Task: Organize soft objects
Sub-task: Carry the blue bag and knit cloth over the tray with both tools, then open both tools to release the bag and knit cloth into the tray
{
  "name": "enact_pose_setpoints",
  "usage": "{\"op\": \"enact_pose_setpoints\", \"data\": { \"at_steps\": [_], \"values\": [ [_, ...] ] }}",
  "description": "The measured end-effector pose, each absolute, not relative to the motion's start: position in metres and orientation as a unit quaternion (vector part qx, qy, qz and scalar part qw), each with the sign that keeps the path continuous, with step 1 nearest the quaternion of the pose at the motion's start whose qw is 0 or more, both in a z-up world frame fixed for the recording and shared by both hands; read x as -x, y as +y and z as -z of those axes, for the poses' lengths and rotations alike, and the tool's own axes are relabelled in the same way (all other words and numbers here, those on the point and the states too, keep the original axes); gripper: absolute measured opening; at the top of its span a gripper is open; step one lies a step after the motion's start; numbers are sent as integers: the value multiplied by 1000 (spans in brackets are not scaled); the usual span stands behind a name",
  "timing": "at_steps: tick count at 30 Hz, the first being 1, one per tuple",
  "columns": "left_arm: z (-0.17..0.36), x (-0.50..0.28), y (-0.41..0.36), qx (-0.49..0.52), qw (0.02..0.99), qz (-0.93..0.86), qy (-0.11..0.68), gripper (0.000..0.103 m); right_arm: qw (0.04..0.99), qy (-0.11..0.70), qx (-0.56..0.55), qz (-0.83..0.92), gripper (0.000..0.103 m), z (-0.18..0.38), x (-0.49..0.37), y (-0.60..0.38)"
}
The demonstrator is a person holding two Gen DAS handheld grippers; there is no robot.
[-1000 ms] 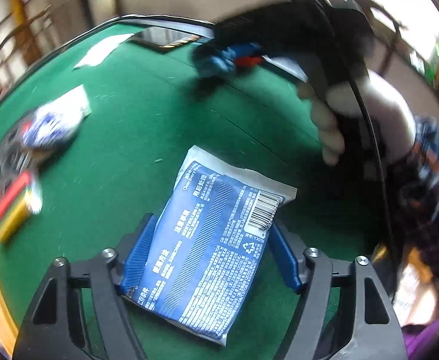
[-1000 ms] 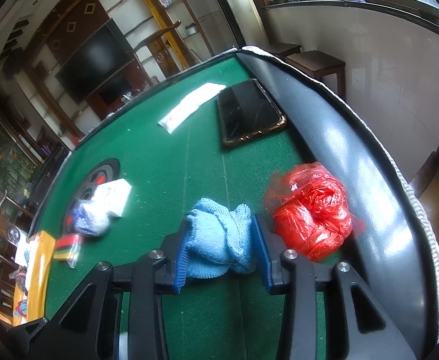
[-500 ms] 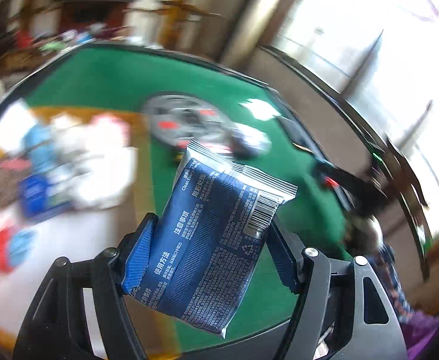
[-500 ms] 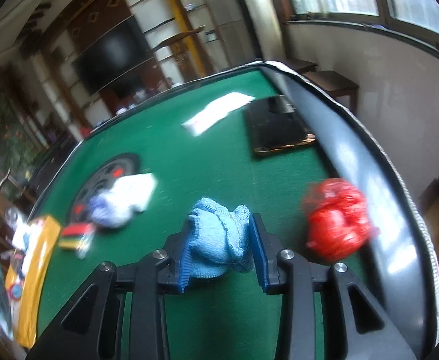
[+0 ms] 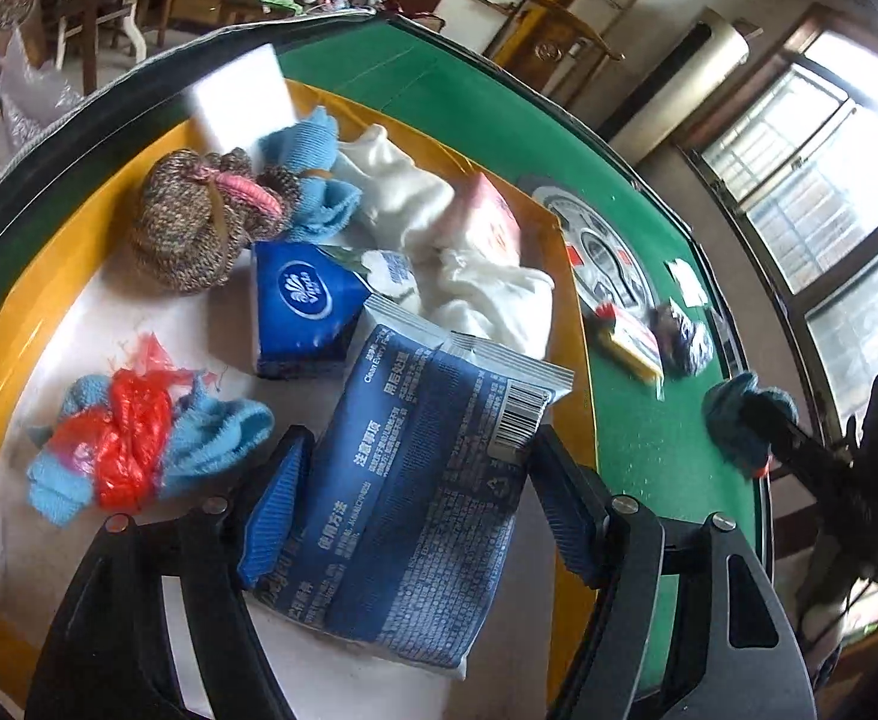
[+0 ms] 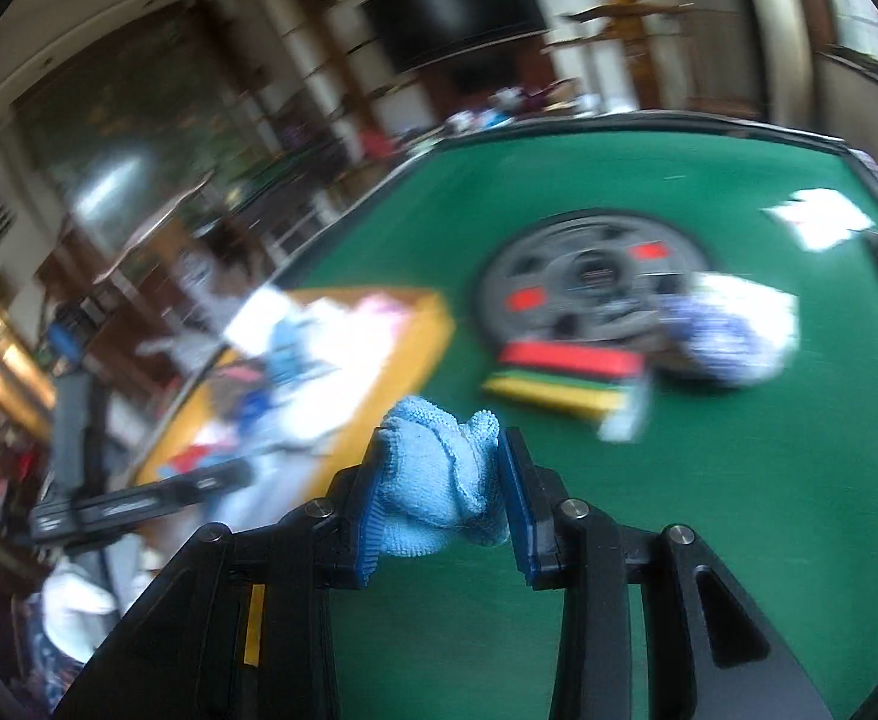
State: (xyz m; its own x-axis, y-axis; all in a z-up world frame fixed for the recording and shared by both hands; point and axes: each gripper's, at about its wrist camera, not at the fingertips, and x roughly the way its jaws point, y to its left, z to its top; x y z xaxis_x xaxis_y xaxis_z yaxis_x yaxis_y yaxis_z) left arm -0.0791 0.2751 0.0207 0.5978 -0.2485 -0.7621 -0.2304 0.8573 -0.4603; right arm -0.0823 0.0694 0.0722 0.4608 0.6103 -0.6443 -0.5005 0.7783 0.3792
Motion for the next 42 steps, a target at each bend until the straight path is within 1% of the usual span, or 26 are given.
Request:
{"op": "enact_pose_setpoints", "data": {
  "at_steps": [4, 10, 12, 14, 15, 17, 19, 24, 27, 31, 34, 38, 42],
  "values": [
    [-19, 84, 282, 309, 847, 2, 433, 74, 832, 419, -49, -360, 32, -68, 88, 124],
    [-32, 114, 301, 373, 848, 11, 376, 77, 820, 433, 0, -375, 33, -54, 102, 176],
    [-33, 121, 305, 379, 851, 8, 364, 77, 819, 437, 14, -373, 38, -50, 107, 184],
    [-34, 126, 307, 380, 852, 8, 360, 77, 820, 437, 23, -368, 45, -48, 111, 189],
    [-34, 126, 307, 381, 852, 10, 359, 77, 822, 435, 25, -367, 47, -49, 112, 188],
    [-36, 127, 305, 381, 852, 16, 359, 77, 825, 432, 22, -363, 53, -52, 113, 181],
    [-36, 126, 301, 378, 853, 22, 360, 77, 828, 432, 13, -357, 55, -55, 111, 168],
    [-41, 131, 290, 366, 859, 32, 356, 77, 855, 424, -3, -299, 55, -65, 93, 116],
    [-45, 132, 284, 357, 866, 37, 348, 77, 874, 425, -31, -234, 55, -69, 64, 72],
    [-50, 132, 276, 347, 873, 47, 339, 77, 883, 429, -57, -182, 56, -71, 27, 36],
    [-54, 130, 267, 335, 877, 60, 338, 77, 876, 441, -63, -184, 56, -67, 0, 39],
    [-61, 127, 254, 317, 883, 72, 338, 77, 857, 467, -56, -211, 56, -50, -32, 68],
    [-69, 126, 234, 298, 886, 94, 342, 77, 840, 496, -57, -215, 56, -31, -48, 83]
  ]
}}
